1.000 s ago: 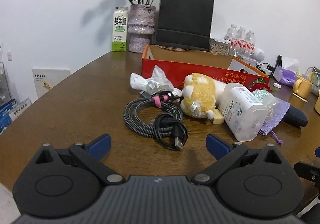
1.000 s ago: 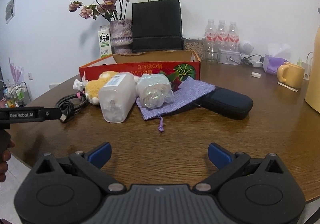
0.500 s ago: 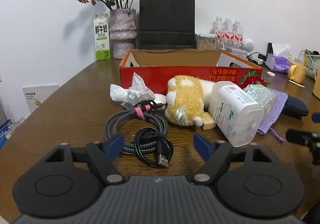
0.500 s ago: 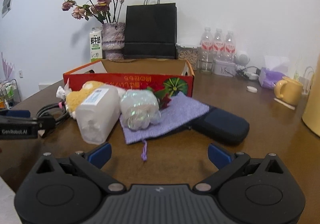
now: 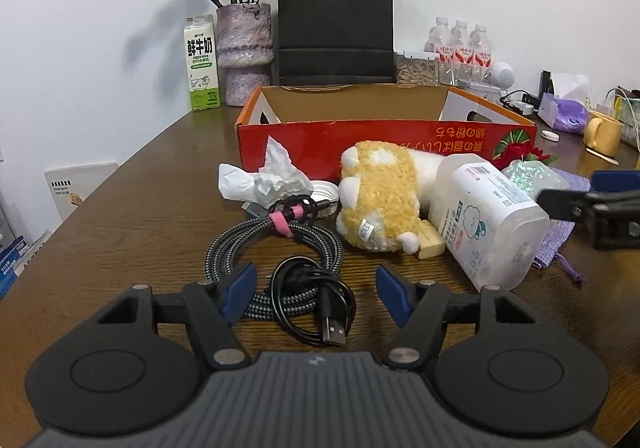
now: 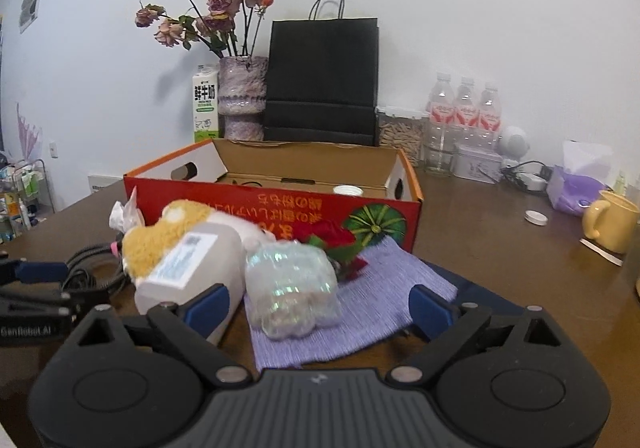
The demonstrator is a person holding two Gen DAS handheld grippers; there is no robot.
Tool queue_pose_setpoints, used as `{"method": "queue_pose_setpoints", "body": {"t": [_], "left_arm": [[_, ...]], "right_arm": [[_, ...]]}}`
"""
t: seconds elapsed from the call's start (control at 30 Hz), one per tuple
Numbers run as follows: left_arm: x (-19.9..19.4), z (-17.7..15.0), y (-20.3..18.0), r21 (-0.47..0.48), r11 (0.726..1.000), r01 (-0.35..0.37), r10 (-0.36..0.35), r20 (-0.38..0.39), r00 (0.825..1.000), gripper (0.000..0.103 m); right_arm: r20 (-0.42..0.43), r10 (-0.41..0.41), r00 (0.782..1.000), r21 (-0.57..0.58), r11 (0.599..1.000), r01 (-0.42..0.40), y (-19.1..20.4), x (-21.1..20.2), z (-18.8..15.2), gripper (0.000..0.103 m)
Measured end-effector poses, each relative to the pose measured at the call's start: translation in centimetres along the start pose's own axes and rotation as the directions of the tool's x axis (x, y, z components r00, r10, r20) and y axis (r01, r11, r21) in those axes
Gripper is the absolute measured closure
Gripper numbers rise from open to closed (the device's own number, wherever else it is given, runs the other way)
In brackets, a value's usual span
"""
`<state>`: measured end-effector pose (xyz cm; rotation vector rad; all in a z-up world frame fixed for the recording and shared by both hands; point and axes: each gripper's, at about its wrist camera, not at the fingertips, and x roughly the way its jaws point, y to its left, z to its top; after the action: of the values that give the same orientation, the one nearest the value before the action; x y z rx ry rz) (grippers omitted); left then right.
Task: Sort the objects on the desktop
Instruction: 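Grasp the clear plastic bag with the right gripper while the left grasps the black cable coil, then carry the bag with the right gripper into the box while the left releases the cable there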
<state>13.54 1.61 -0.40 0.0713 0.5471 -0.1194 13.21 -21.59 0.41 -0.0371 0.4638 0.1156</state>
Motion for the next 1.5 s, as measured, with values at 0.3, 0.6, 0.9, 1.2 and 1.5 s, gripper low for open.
{"method": "queue_pose_setpoints", "body": {"t": [0.3, 0.6, 0.9, 1.2, 1.5], "left_arm": [[0.3, 0.0, -0.4, 0.012, 1.000, -0.011, 0.011, -0.015, 1.000, 0.058], [-0.4, 0.1, -0.2, -0.010, 1.000, -0.001, 0.001, 0.013, 1.000, 0.059], [-2.1, 0.9, 0.1, -0.022, 1.000, 0.015, -0.014, 0.069, 0.998, 0.059], [-3.9, 3.4, 0.2, -0.012, 0.999, 0.030, -0.027, 0.171, 0.985, 0.059], [-3.0, 8.6, 0.0, -0.026, 0.998, 0.059, -0.049, 0.294, 0.955, 0.059]], "right_arm": [[-0.060, 0.053, 0.997, 0.030, 0.998, -0.051, -0.1, 3.0, 0.4, 0.021], [-0.030, 0.111, 0.993, 0.059, 0.992, -0.109, -0.7, 1.6, -0.1, 0.066], [0.021, 0.118, 0.993, 0.083, 0.989, -0.119, -1.3, -0.9, 0.1, 0.067], [0.091, 0.106, 0.990, 0.077, 0.991, -0.113, -1.9, -3.2, 1.9, 0.067], [0.157, 0.077, 0.985, 0.077, 0.993, -0.090, -2.9, -2.3, 6.1, 0.067]]}}
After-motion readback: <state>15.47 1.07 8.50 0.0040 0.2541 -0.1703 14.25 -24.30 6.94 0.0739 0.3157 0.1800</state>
